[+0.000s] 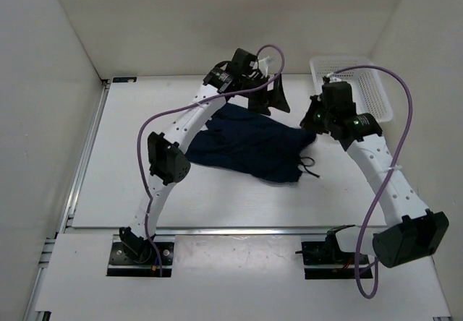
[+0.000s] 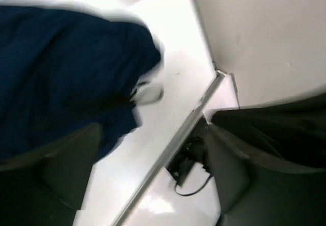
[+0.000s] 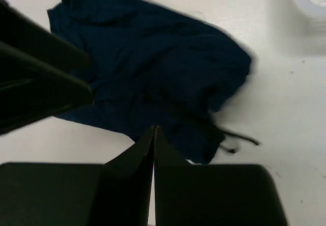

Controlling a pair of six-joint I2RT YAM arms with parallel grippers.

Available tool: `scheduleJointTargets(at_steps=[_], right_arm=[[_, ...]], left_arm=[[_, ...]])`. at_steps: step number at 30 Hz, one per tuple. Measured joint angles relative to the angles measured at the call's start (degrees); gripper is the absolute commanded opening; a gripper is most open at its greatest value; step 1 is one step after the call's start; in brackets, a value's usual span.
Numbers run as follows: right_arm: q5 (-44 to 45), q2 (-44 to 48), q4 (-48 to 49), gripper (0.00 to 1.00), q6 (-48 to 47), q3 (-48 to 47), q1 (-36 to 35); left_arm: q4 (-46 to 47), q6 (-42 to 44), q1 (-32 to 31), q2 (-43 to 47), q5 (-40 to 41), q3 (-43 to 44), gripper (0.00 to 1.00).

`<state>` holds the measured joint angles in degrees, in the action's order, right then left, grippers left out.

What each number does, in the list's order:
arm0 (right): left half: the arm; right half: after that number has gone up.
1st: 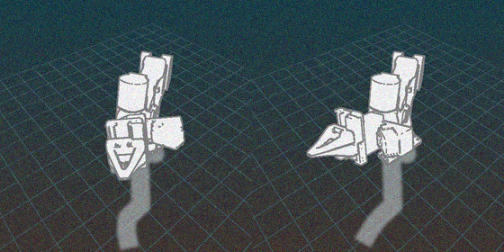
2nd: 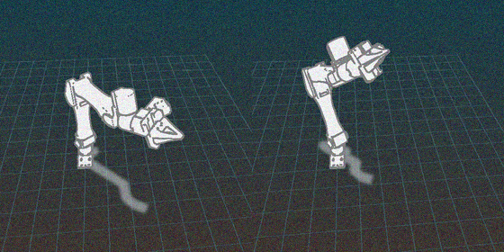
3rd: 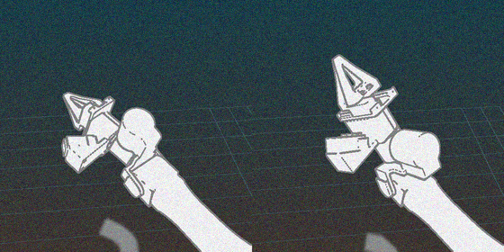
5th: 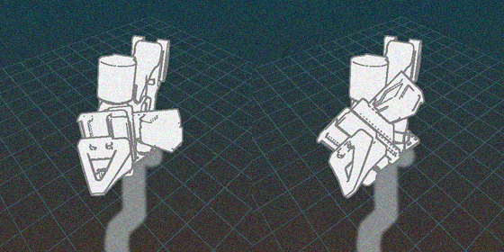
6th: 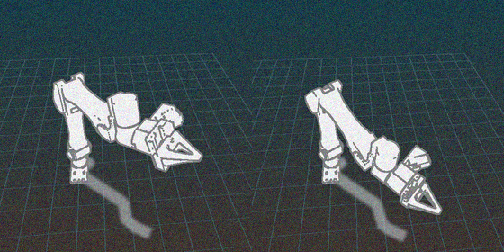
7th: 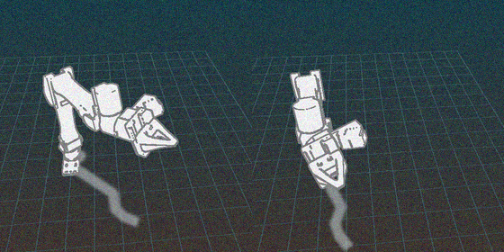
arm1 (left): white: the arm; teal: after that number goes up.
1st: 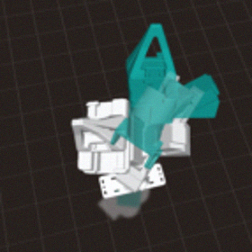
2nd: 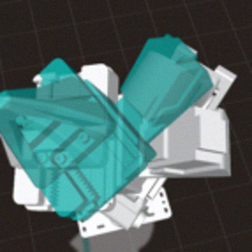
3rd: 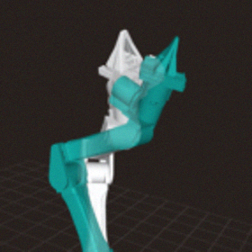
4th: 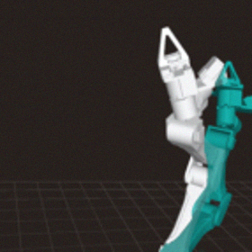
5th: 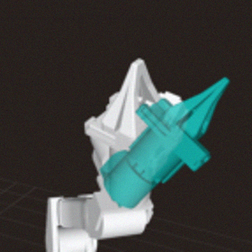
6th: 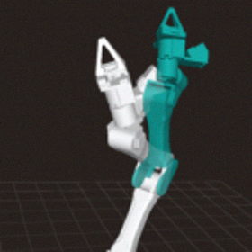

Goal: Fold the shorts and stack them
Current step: Flatten the shorts out

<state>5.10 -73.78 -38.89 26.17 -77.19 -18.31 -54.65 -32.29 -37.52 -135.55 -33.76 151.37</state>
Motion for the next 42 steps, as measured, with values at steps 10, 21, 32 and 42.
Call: scheduleJointTargets(at_steps=[10, 21, 32, 42], right_arm=[[-3.58, 4.94, -2.25, 0.71, 6.73, 19.82, 1.25], [-10.16, 3.72, -0.83, 0.85, 15.43, 32.79, 6.82], [-8.70, -9.55, 7.15, 0.02, 11.91, 29.99, 6.40], [-6.43, -8.94, 5.55, 0.00, 8.02, 23.06, 6.16]], left_arm=[[-0.90, 2.10, 17.79, 33.35, 14.12, -47.10, 0.50], [3.26, -0.79, 24.68, 42.32, 20.94, -78.42, 1.00], [7.69, -1.11, 24.15, 27.26, 21.64, -76.61, 0.25], [8.94, 0.22, 24.98, 23.71, 21.99, -71.49, 0.10]])
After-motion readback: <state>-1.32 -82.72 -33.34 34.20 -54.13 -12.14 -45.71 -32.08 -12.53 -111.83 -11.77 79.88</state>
